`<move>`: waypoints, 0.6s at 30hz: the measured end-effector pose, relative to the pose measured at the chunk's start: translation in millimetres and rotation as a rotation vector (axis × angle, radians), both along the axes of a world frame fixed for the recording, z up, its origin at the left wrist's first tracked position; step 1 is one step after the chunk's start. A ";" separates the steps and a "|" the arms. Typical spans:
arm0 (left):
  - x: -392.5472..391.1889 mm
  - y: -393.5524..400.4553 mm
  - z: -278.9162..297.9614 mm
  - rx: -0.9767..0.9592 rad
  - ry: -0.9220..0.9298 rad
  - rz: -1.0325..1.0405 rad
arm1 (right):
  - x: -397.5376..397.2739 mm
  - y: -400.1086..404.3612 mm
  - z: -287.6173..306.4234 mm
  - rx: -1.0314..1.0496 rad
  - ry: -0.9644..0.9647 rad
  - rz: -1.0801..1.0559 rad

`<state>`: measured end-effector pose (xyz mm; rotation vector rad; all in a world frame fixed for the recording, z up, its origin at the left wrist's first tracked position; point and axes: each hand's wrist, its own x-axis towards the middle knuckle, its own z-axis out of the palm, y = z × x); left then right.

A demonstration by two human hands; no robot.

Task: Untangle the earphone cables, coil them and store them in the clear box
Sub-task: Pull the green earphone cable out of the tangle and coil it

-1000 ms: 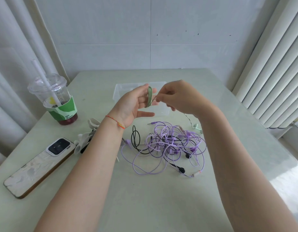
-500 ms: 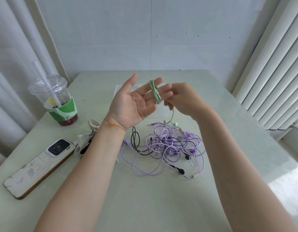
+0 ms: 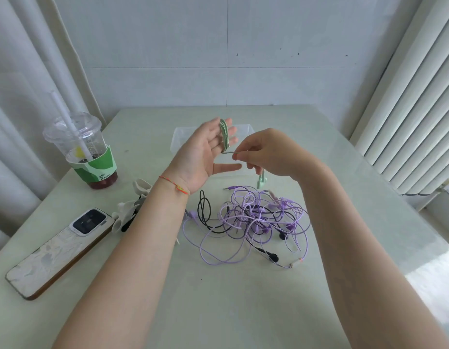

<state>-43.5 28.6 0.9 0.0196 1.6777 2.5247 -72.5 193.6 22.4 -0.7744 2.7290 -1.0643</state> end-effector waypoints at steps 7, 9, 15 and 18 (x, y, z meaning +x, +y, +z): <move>1.1 1.6 -7.9 -0.368 -0.008 -0.130 | -2.2 2.9 5.1 -0.009 0.126 -0.057; 2.6 0.9 -7.6 -0.426 -0.018 -0.175 | -2.7 4.7 5.5 -0.060 0.124 -0.065; 3.9 -1.1 -8.2 -0.381 -0.031 -0.307 | -3.8 4.1 4.3 -0.187 0.110 -0.011; 3.2 -3.5 -8.8 -0.176 -0.055 -0.338 | -6.4 4.5 1.5 -0.289 0.077 -0.029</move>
